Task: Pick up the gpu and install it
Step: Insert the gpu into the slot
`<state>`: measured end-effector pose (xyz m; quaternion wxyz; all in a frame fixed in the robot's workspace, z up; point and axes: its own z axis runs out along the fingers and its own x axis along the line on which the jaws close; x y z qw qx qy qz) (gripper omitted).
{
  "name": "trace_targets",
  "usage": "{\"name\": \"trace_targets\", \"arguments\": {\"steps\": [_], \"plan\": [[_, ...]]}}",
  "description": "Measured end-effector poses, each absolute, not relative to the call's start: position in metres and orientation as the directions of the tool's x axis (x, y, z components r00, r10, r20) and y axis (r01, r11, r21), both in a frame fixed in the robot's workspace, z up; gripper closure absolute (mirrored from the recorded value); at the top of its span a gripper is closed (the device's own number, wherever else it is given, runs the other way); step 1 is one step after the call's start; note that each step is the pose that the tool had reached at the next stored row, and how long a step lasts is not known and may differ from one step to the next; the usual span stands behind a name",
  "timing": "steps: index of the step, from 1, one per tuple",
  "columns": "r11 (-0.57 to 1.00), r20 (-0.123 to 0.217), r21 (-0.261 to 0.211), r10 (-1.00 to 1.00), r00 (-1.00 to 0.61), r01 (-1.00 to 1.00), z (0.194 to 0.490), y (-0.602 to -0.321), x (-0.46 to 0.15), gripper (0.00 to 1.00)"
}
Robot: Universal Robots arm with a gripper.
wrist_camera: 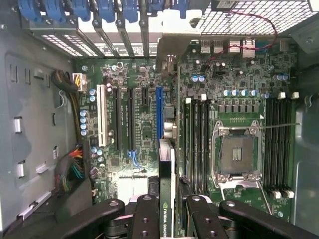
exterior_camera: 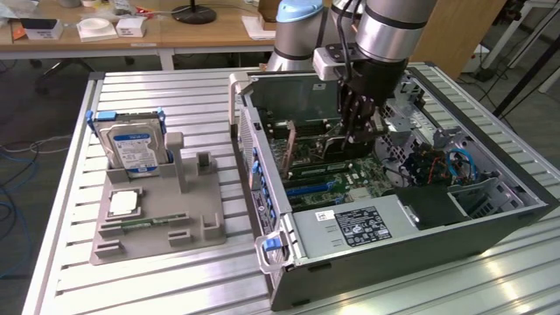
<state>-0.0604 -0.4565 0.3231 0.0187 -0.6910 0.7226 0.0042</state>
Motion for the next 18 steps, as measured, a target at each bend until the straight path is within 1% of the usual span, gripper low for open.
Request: {"name": "trace_targets", "arguments": {"steps": [18], "plan": [[0.045,-0.033,-0.020,-0.998,-0.044,-0.999,0.304,-0.459,-0.073,0.74]]}}
